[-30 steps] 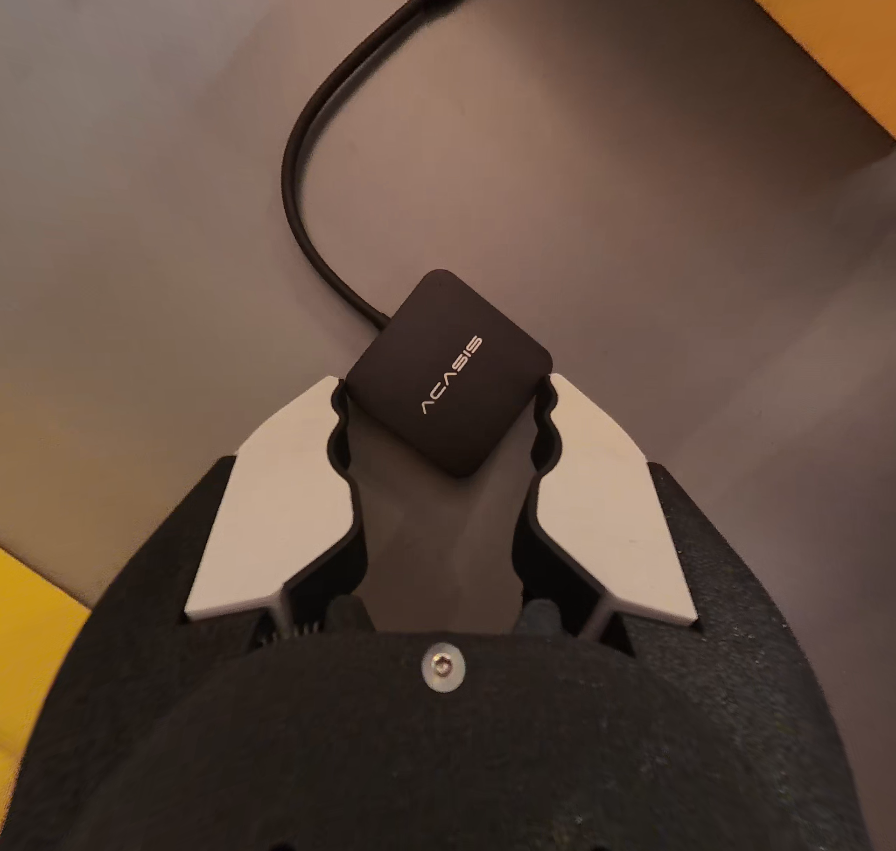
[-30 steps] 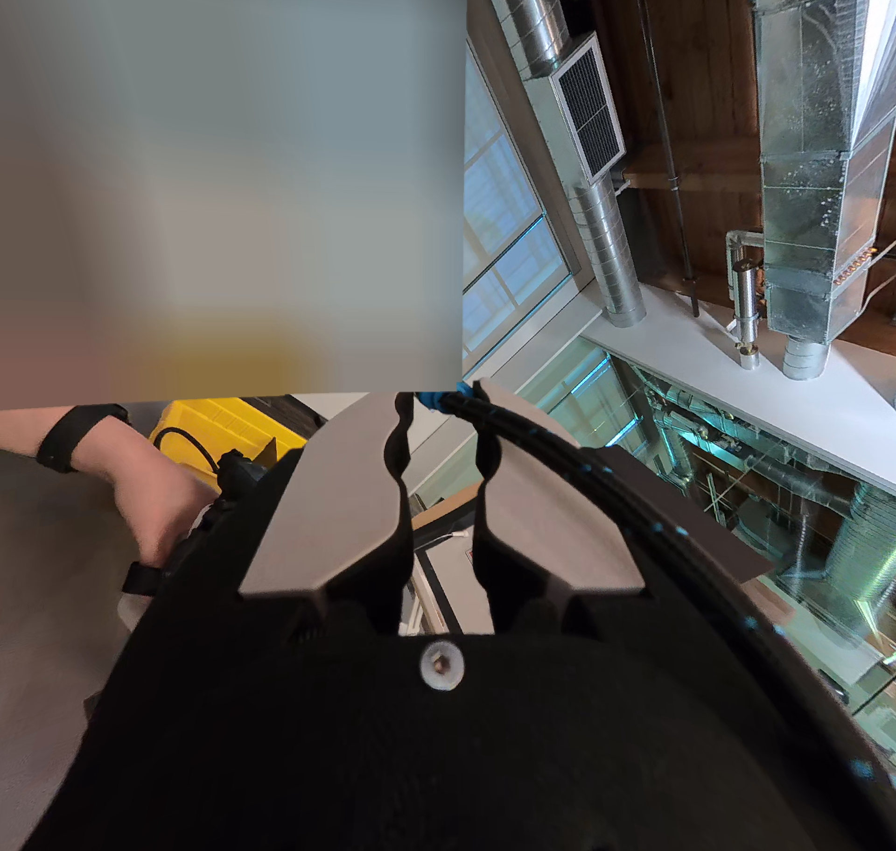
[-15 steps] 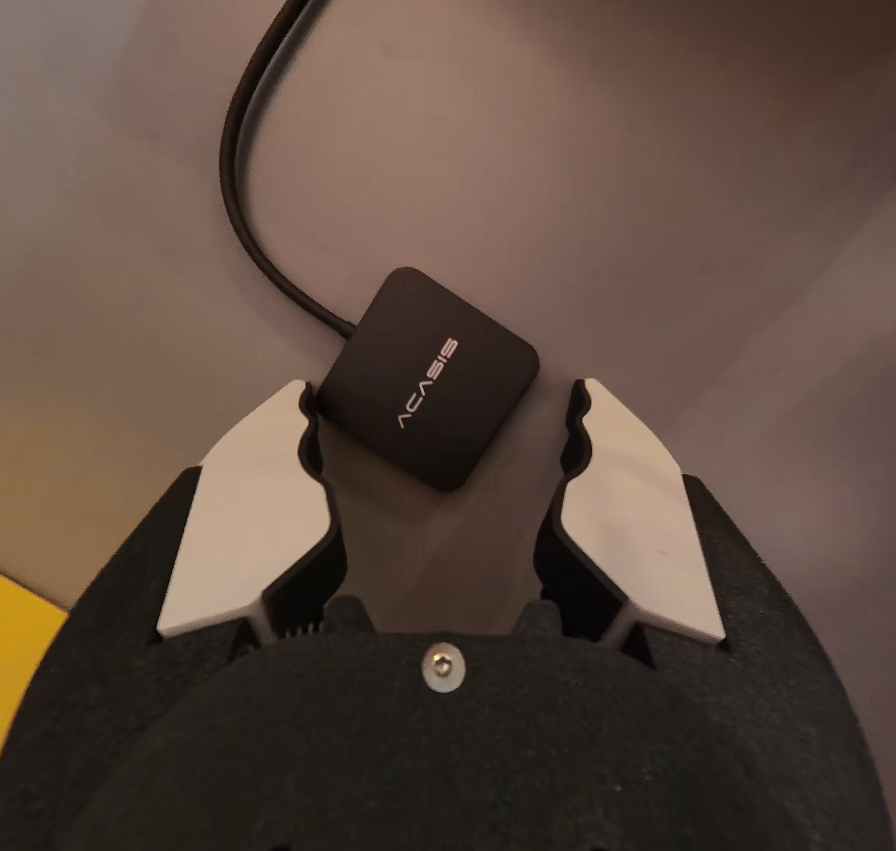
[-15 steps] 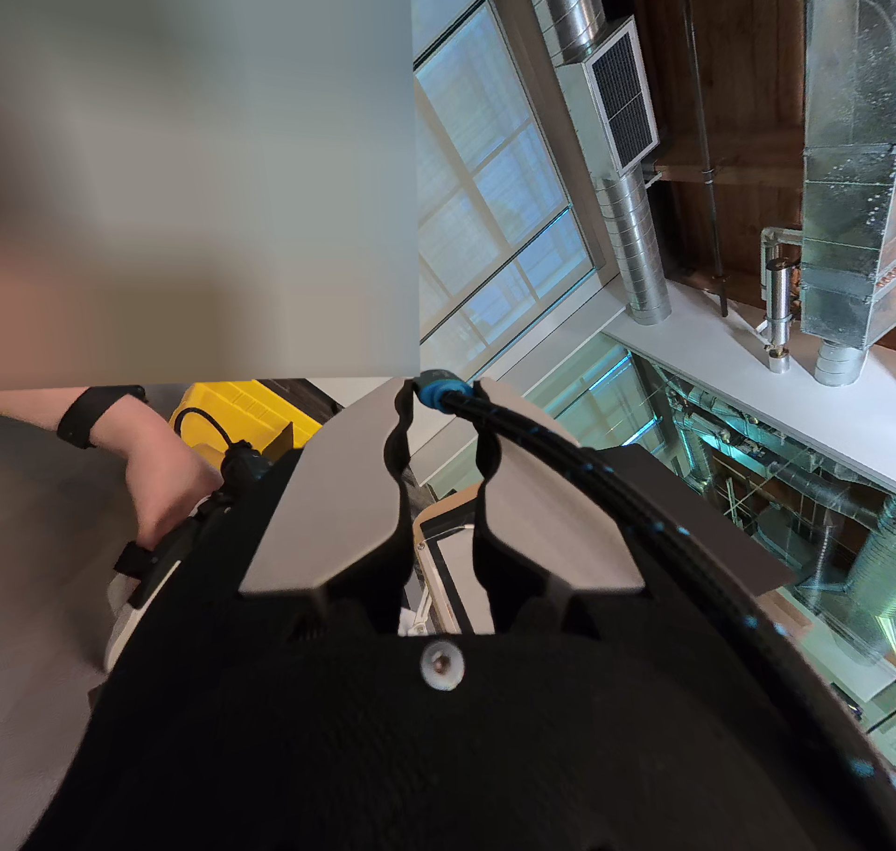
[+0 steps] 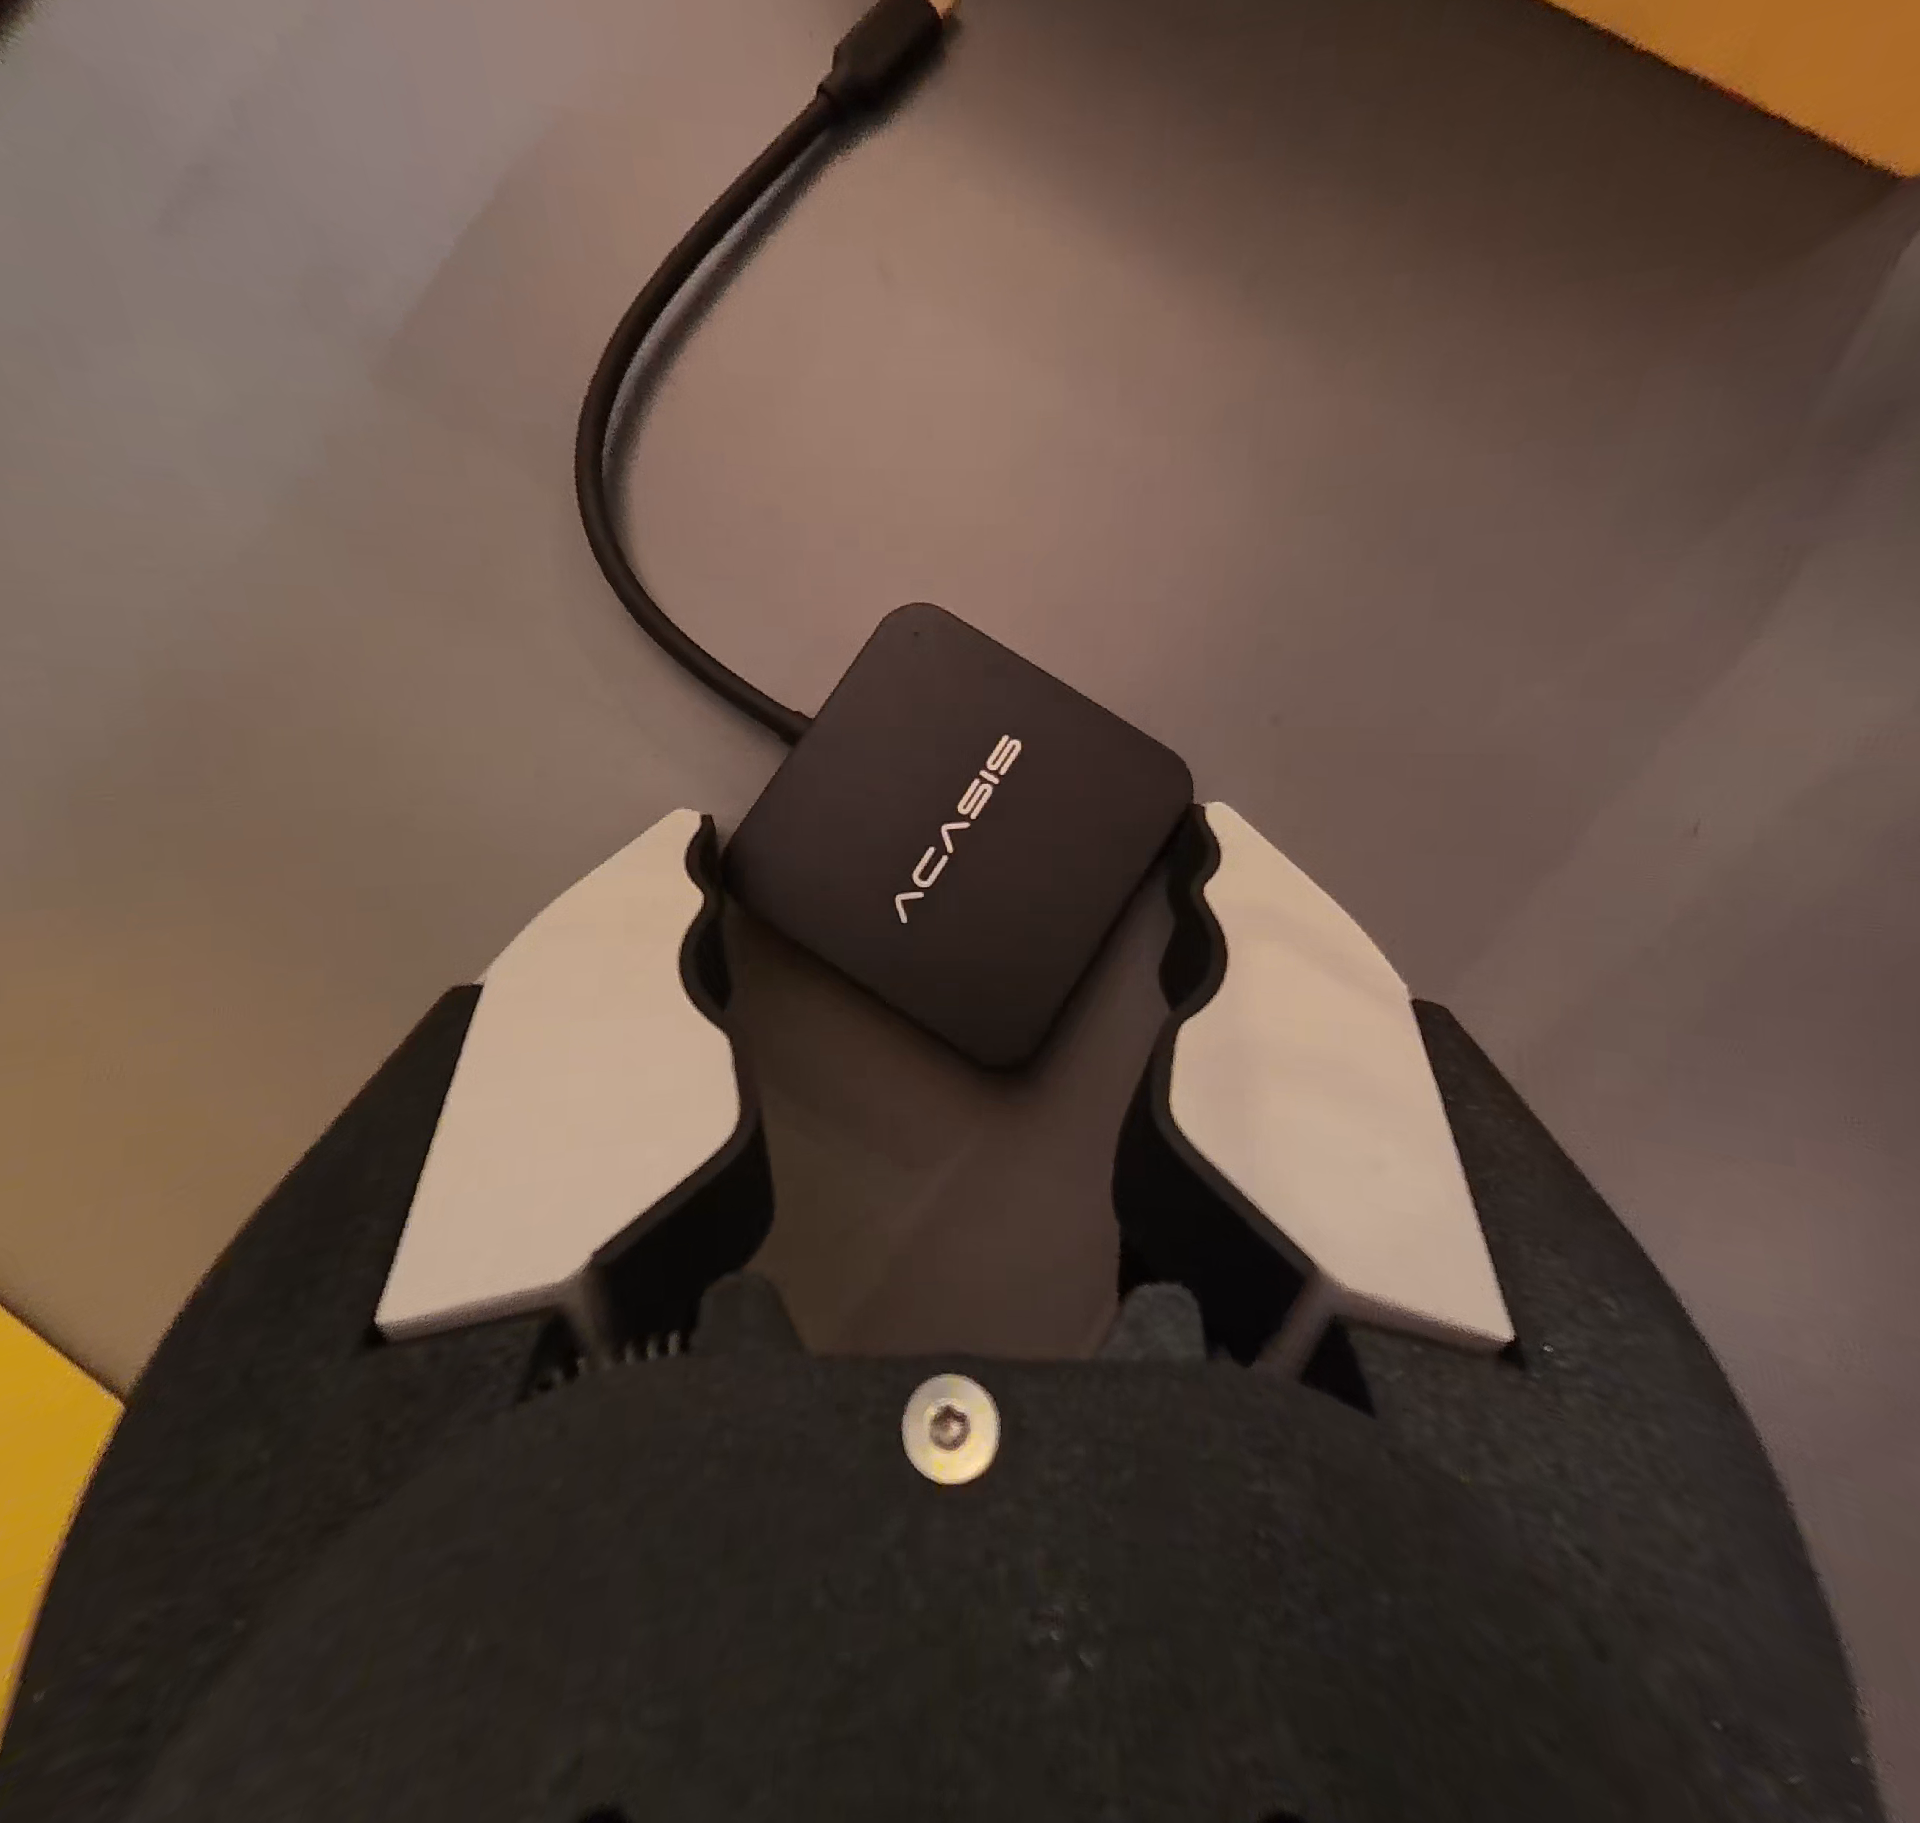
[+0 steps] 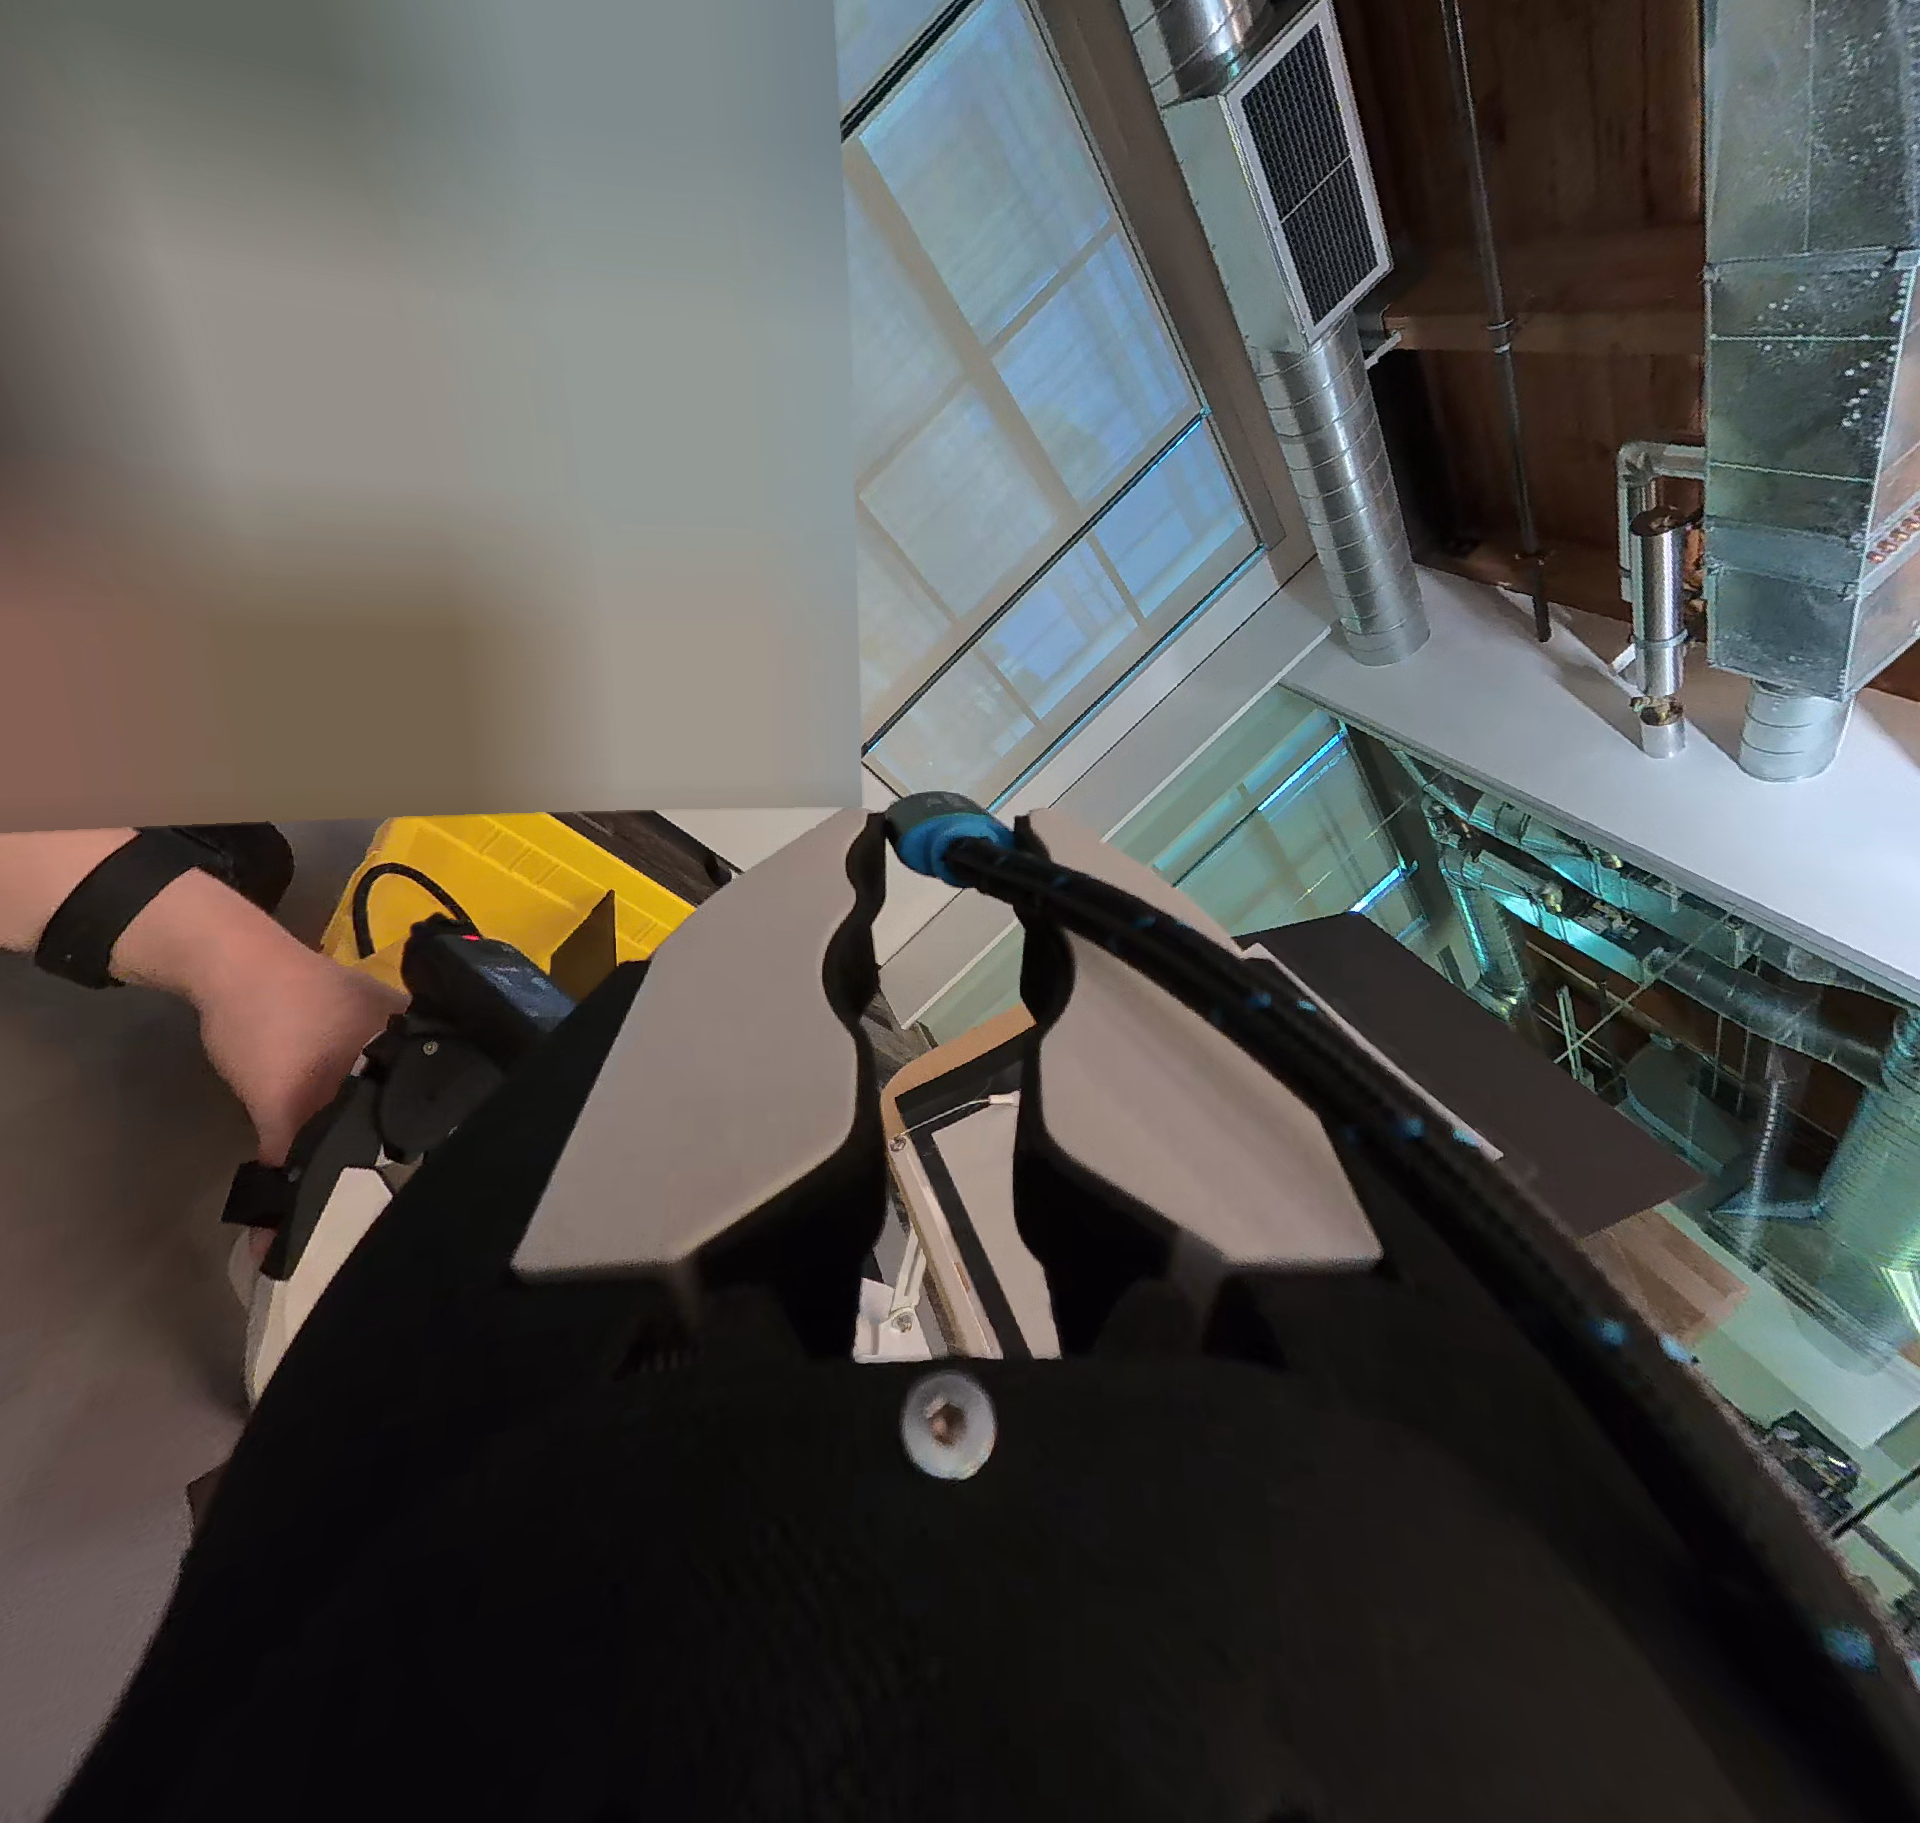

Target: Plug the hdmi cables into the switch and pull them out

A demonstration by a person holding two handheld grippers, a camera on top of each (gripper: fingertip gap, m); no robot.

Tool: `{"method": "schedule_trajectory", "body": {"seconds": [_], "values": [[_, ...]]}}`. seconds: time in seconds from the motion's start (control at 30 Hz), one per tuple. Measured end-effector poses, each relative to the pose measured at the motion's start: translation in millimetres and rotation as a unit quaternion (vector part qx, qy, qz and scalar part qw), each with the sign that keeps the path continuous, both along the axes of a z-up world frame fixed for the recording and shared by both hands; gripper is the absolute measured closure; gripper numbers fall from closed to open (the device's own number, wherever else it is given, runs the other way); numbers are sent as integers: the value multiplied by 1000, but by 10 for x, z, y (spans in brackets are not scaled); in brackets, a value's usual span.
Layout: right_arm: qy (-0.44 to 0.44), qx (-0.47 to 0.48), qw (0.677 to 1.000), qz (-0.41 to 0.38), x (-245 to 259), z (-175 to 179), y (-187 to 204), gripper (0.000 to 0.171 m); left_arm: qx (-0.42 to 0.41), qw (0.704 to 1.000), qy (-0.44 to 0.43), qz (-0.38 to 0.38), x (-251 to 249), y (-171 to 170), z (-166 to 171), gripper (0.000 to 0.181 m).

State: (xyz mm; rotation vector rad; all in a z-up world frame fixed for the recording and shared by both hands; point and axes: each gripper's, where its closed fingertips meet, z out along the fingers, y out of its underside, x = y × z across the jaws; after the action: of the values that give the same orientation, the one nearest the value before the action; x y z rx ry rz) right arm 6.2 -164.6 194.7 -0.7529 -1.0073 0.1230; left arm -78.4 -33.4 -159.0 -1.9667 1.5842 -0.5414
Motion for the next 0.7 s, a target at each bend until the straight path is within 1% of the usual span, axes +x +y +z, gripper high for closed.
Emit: {"method": "schedule_trajectory", "body": {"seconds": [0.23,0.33,0.43,0.63,0.7], "values": [[-13,-15,1000,-6,-54,-85,96,148,-77,992,-96,5,52,-153,251,99],[-20,-20,1000,-8,-87,-125,136,148,-87,988,-127,8,28,-201,379,100],[-25,-23,999,-7,-119,-154,149,148,-39,995,-95,13,-66,-175,331,100],[-36,-25,999,-9,-148,-199,180,148,-25,999,-22,6,-172,-292,60,101],[-37,-27,999,-7,-151,-209,191,148,-33,999,-3,-6,-200,-346,5,101]]}}
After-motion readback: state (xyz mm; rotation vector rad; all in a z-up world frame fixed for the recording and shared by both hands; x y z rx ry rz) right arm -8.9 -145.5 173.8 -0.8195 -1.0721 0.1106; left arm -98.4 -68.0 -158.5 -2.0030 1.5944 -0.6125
